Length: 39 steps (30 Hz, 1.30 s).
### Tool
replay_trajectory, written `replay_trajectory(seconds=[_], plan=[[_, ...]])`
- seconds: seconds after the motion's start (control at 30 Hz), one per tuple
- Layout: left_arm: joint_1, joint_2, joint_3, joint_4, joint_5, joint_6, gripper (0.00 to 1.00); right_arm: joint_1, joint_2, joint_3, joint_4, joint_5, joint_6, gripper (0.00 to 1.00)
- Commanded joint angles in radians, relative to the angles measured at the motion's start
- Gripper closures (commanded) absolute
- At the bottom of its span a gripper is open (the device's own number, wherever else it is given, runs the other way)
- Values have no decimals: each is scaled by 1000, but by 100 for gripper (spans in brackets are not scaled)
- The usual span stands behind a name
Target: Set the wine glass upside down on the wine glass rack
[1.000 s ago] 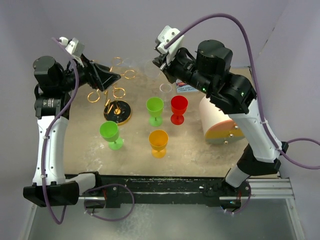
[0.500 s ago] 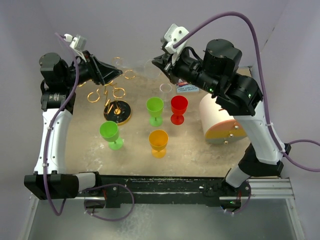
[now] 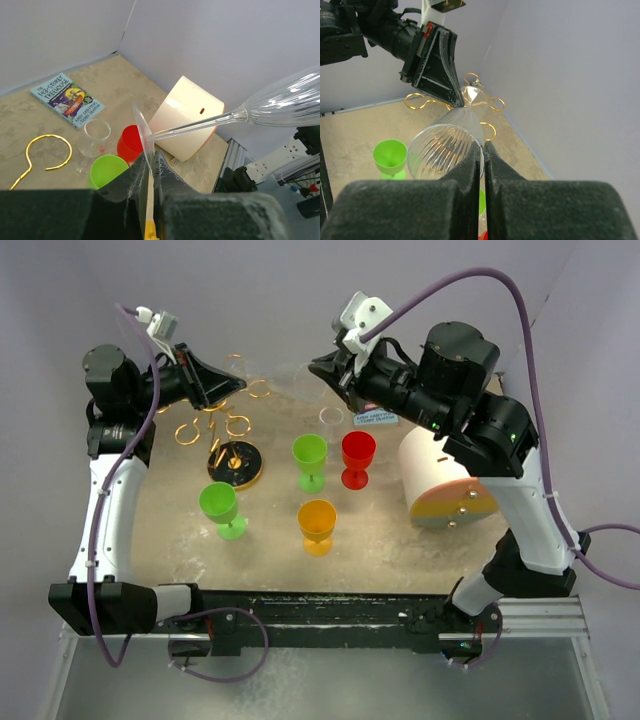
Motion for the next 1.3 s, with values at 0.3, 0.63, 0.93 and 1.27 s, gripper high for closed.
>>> replay_trajectory(seconds=[0.3, 0.63, 0.93, 1.27], plan=[[-1, -31, -46, 143, 33, -26, 100, 1, -44, -33, 38, 20, -25, 66], [105, -55, 27, -58, -121, 105, 100, -26, -128, -61, 23, 112, -61, 29], [118, 17, 294, -342, -481, 411, 100, -116, -250, -162, 45, 161, -85, 22], [-86, 194, 573, -458, -1012, 783, 100, -237, -300, -359, 69, 58, -33, 22]])
